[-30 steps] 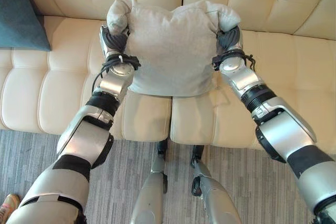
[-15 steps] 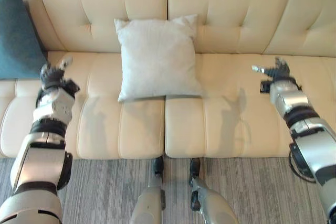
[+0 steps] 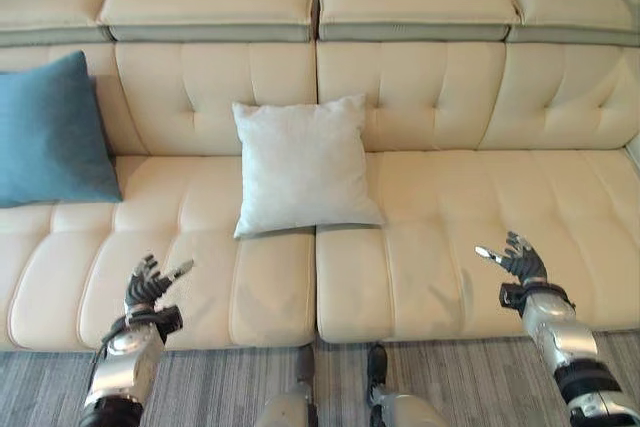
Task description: Pick up all the scattered cushions and arrange them neatly on the sofa.
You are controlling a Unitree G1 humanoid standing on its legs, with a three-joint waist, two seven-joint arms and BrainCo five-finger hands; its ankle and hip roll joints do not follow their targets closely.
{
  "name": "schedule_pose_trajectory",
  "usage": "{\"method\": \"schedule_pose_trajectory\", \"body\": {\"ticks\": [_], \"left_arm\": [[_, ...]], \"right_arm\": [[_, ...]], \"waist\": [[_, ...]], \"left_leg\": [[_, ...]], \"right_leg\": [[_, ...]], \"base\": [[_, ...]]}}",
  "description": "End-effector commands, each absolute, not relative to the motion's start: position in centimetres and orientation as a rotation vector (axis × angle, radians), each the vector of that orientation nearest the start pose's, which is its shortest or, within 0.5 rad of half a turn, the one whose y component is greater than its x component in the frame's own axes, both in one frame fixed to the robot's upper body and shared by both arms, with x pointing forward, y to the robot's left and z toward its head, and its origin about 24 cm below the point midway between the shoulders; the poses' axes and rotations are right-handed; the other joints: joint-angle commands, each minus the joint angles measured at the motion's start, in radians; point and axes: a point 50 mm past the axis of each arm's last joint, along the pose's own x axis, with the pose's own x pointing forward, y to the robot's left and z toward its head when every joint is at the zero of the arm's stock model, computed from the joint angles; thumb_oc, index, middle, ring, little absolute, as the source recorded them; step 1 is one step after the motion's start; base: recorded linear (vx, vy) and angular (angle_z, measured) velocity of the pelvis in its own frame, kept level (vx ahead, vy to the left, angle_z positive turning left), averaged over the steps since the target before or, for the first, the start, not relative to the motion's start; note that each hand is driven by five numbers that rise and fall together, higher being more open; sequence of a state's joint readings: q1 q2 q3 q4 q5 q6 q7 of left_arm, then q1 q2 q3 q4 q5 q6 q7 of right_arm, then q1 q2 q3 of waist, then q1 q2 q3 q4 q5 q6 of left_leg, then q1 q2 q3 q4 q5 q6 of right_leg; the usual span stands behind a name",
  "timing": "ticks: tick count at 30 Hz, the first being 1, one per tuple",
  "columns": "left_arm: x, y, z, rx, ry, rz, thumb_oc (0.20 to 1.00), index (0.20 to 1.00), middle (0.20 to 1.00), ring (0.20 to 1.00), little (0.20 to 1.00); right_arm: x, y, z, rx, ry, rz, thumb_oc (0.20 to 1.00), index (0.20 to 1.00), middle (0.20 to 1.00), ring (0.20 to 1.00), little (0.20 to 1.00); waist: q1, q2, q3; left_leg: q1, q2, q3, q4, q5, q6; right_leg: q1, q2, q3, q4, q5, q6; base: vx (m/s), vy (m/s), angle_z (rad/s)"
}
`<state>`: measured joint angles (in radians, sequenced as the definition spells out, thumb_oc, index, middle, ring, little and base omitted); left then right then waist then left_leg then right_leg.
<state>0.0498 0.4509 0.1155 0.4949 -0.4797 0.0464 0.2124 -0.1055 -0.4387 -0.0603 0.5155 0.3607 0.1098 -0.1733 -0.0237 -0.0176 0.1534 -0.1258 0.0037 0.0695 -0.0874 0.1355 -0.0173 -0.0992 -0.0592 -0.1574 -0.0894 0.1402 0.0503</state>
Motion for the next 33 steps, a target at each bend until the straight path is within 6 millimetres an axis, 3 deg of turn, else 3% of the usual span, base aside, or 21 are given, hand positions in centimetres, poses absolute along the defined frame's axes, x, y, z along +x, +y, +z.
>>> {"method": "schedule_pose_trajectory", "body": {"ticks": [1, 4, 7, 9, 11, 13, 14, 15, 16, 18, 21, 23, 24, 27, 30, 31, 32, 33], "left_arm": [[20.0, 31.2, -4.5, 0.051, 0.522, 0.525, 1.0, 1.0, 1.0, 1.0, 1.0], [19.8, 30.7, -5.0, 0.033, 0.537, 0.523, 1.0, 1.0, 1.0, 1.0, 1.0], [18.3, 29.8, -6.7, 0.022, 0.613, 0.506, 1.0, 1.0, 1.0, 1.0, 1.0], [17.8, 29.6, -7.2, 0.019, 0.639, 0.503, 1.0, 1.0, 1.0, 1.0, 1.0], [16.2, 29.4, -8.3, 0.005, 0.699, 0.506, 1.0, 1.0, 1.0, 1.0, 1.0], [15.9, 29.5, -8.3, 0.004, 0.701, 0.515, 1.0, 1.0, 1.0, 1.0, 1.0], [15.7, 29.8, -8.1, -0.003, 0.694, 0.537, 1.0, 1.0, 1.0, 1.0, 1.0], [15.7, 29.8, -8.1, -0.004, 0.694, 0.537, 1.0, 1.0, 1.0, 1.0, 1.0], [15.9, 29.9, -8.0, -0.005, 0.692, 0.54, 1.0, 1.0, 1.0, 1.0, 1.0], [16.4, 29.6, -7.7, 0.005, 0.678, 0.517, 1.0, 1.0, 1.0, 1.0, 1.0], [16.6, 29.4, -7.6, 0.017, 0.673, 0.501, 1.0, 1.0, 1.0, 1.0, 1.0], [16.8, 29.3, -7.5, 0.03, 0.666, 0.486, 1.0, 1.0, 1.0, 1.0, 1.0], [16.7, 29.2, -7.5, 0.036, 0.666, 0.476, 1.0, 1.0, 1.0, 1.0, 1.0], [16.3, 29.0, -7.6, 0.027, 0.673, 0.468, 1.0, 1.0, 1.0, 1.0, 1.0], [15.9, 28.6, -8.1, 0.01, 0.694, 0.465, 1.0, 1.0, 1.0, 1.0, 1.0], [15.9, 28.5, -8.2, 0.01, 0.698, 0.457, 1.0, 1.0, 1.0, 1.0, 1.0], [15.6, 28.1, -8.4, 0.009, 0.713, 0.448, 1.0, 1.0, 1.0, 1.0, 1.0], [15.6, 28.1, -8.5, 0.009, 0.714, 0.448, 1.0, 1.0, 1.0, 1.0, 1.0]], "right_arm": [[24.8, -28.6, -1.4, -0.093, 0.386, -0.405, 1.0, 1.0, 1.0, 1.0, 1.0], [24.4, -28.2, -2.2, -0.094, 0.417, -0.406, 1.0, 1.0, 1.0, 1.0, 1.0], [22.5, -27.7, -4.9, -0.078, 0.528, -0.414, 1.0, 1.0, 1.0, 1.0, 1.0], [22.1, -27.7, -5.4, -0.074, 0.553, -0.412, 1.0, 1.0, 1.0, 1.0, 1.0], [20.8, -27.6, -6.5, -0.071, 0.61, -0.414, 1.0, 1.0, 1.0, 1.0, 1.0], [20.7, -27.7, -6.6, -0.085, 0.622, -0.414, 1.0, 1.0, 1.0, 1.0, 1.0], [21.0, -27.5, -6.6, -0.118, 0.627, -0.401, 1.0, 1.0, 1.0, 1.0, 1.0], [21.0, -27.5, -6.5, -0.118, 0.626, -0.401, 1.0, 1.0, 1.0, 1.0, 1.0], [20.9, -27.7, -6.5, -0.138, 0.63, -0.398, 1.0, 1.0, 1.0, 1.0, 1.0], [20.3, -27.9, -6.3, -0.154, 0.623, -0.395, 1.0, 1.0, 1.0, 1.0, 1.0], [20.1, -28.0, -6.4, -0.155, 0.627, -0.394, 1.0, 1.0, 1.0, 1.0, 1.0], [20.2, -28.2, -6.2, -0.177, 0.626, -0.392, 1.0, 1.0, 1.0, 1.0, 1.0], [20.1, -27.9, -6.5, -0.18, 0.641, -0.375, 1.0, 1.0, 1.0, 1.0, 1.0], [20.2, -27.5, -6.6, -0.174, 0.647, -0.353, 1.0, 1.0, 1.0, 1.0, 1.0], [19.9, -27.2, -6.9, -0.159, 0.658, -0.349, 1.0, 1.0, 1.0, 1.0, 1.0], [19.9, -27.1, -7.0, -0.154, 0.659, -0.351, 1.0, 1.0, 1.0, 1.0, 1.0], [19.5, -26.8, -7.4, -0.146, 0.675, -0.348, 1.0, 1.0, 1.0, 1.0, 1.0], [19.5, -26.8, -7.4, -0.147, 0.676, -0.348, 1.0, 1.0, 1.0, 1.0, 1.0]], "waist": [[-0.022, 0.0, 0.015], [-0.025, 0.011, 0.034], [-0.019, 0.019, 0.025], [-0.015, 0.016, 0.013], [-0.004, -0.002, -0.017], [0.002, -0.005, -0.024], [0.022, -0.019, -0.018], [0.022, -0.017, -0.019], [0.025, -0.022, -0.013], [0.014, -0.013, 0.032], [0.005, -0.009, 0.046], [0.007, -0.008, 0.066], [0.011, -0.021, 0.067], [0.008, -0.042, 0.05], [0.007, -0.045, 0.031], [0.004, -0.043, 0.026], [-0.009, -0.027, 0.001], [-0.01, -0.027, 0.001]], "left_leg": [[0.067, -0.036, 0.058, 0.0, -0.151, 0.009], [0.052, -0.023, 0.067, 0.0, -0.132, 0.013], [0.046, -0.01, 0.079, 0.0, -0.126, 0.014], [0.046, -0.011, 0.08, 0.0, -0.127, 0.013], [0.035, -0.014, 0.087, 0.0, -0.117, 0.008], [0.019, -0.013, 0.09, 0.0, -0.108, 0.006], [-0.015, -0.005, 0.101, 0.0, -0.073, -0.004], [-0.018, -0.003, 0.1, 0.0, -0.072, -0.004], [-0.044, 0.006, 0.093, 0.0, -0.024, -0.032], [-0.08, 0.034, 0.073, 0.0, 0.047, -0.084], [-0.089, 0.039, 0.065, 0.0, 0.051, -0.091], [-0.085, 0.038, 0.04, 0.0, 0.042, -0.091], [-0.044, 0.02, 0.017, 0.033, 0.019, -0.062], [-0.029, -0.002, 0.029, 0.204, -0.128, -0.022], [0.013, -0.022, 0.031, 0.295, -0.21, -0.006], [0.028, -0.021, 0.034, 0.297, -0.214, -0.005], [0.102, -0.009, 0.045, 0.179, -0.212, -0.007], [0.108, -0.01, 0.045, 0.168, -0.206, -0.007]], "right_leg": [[0.023, -0.029, -0.022, 0.033, -0.094, 0.093], [-0.018, -0.016, -0.002, 0.129, -0.132, 0.085], [0.034, -0.007, -0.003, 0.264, -0.256, 0.056], [0.064, -0.01, -0.003, 0.273, -0.271, 0.054], [0.149, -0.009, 0.013, 0.249, -0.271, 0.06], [0.163, -0.008, 0.011, 0.236, -0.27, 0.059], [0.2, 0.004, -0.005, 0.162, -0.302, 0.039], [0.198, 0.006, -0.006, 0.16, -0.299, 0.037], [0.202, 0.032, -0.001, 0.11, -0.329, 0.013], [0.185, 0.079, -0.023, 0.099, -0.334, -0.017], [0.18, 0.087, -0.044, 0.103, -0.334, -0.021], [0.16, 0.079, -0.061, 0.122, -0.325, -0.021], [0.15, 0.065, -0.064, 0.116, -0.299, -0.014], [0.14, 0.042, -0.057, 0.08, -0.268, -0.014], [0.144, 0.038, -0.047, 0.044, -0.249, -0.011], [0.14, 0.039, -0.044, 0.042, -0.241, -0.008], [0.135, 0.049, -0.043, 0.031, -0.232, 0.001], [0.136, 0.049, -0.043, 0.029, -0.232, 0.001]], "base": [[-0.18, 0.035, -0.06], [-0.23, 0.017, -0.26], [-0.11, -0.031, -0.2], [-0.05, -0.069, -0.13], [-0.11, -0.157, 0.04], [-0.23, -0.179, -0.19], [-0.29, -0.207, -0.2], [-0.42, -0.326, -0.17], [-0.38, -0.311, -0.26], [-0.57, -0.417, 0.16], [-0.24, -0.136, 0.48], [-0.31, -0.122, 0.29], [-0.22, -0.094, 0.07], [-0.19, -0.065, -0.11], [-0.06, 0.017, -0.08], [-0.02, 0.104, 0.02], [-0.01, 0.088, 0.01], [0.02, 0.102, -0.13]]}}
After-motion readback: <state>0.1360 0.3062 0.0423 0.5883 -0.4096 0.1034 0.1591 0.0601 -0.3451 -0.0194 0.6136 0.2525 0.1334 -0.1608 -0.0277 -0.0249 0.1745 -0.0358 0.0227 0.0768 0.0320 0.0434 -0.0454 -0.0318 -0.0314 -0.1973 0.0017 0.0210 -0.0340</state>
